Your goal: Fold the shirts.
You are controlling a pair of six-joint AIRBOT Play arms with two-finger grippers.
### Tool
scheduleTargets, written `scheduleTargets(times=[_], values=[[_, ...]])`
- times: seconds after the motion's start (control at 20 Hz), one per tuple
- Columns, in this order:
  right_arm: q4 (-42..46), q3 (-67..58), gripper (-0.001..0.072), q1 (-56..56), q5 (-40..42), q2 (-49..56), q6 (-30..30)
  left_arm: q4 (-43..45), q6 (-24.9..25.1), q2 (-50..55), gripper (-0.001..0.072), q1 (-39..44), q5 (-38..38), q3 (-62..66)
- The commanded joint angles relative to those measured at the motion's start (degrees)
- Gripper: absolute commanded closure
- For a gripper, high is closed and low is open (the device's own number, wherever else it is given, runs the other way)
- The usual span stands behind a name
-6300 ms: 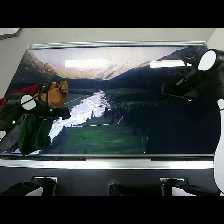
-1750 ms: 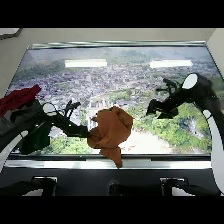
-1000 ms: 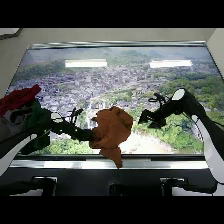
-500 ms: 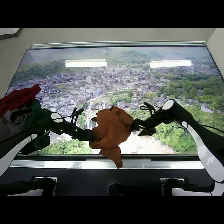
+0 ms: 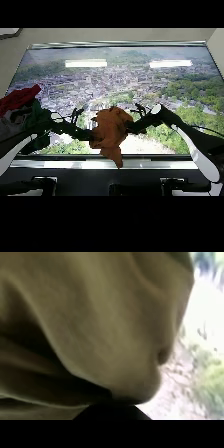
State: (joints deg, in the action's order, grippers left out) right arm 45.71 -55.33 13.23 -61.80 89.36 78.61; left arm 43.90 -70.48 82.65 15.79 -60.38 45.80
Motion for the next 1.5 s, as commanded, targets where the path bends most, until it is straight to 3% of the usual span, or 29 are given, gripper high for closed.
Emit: scheduleTargets(times=[0.0, 0.2, 0.4, 0.65, 0.95, 1.1, 1.25, 1.45], values=[[-1.53, -0.07, 0.0665, 0.7, 1.36, -0.42, -0.15, 0.02, 0.09, -0.2, 0.0677, -0.02, -0.13, -0.02], [2.01, -0.39, 0.0666, 0.7, 3.98, -6.58, -1.27, 0.48, 1.11, -3.61, 0.0678, -0.13, -0.11, 0.02], [12.33, -5.53, 0.0666, 0.37, 5.07, -17.07, 0.48, 1.81, 1.03, -12.22, 0.0678, -2.34, -0.2, 2.69], [24.83, -19.96, 0.0666, 0.0, 7.87, -30.97, 5.53, 2.25, -1.36, -28.22, 0.0679, -7.56, -0.11, 17.97], [25.83, -34.67, 0.0666, 0.0, 10.03, -44.15, 9.31, 6.25, -5.95, -40.28, 0.0679, -11.19, 1.16, 38.47], [30.45, -35.23, 0.0666, 0.0, 7.02, -48.81, 13.79, 17.09, -12.33, -43.36, 0.0679, -11.19, 1.03, 40.85], [35.63, -35.23, 0.0665, 0.0, -1.55, -50.51, 16.2, 24.41, -17.16, -44.3, 0.0679, -11.19, -1.38, 40.83], [37.44, -35.08, 0.0665, 0.0, -11.74, -47.47, 19.19, 25.42, -16.98, -41.77, 0.0678, -11.19, -7.08, 38.38]])
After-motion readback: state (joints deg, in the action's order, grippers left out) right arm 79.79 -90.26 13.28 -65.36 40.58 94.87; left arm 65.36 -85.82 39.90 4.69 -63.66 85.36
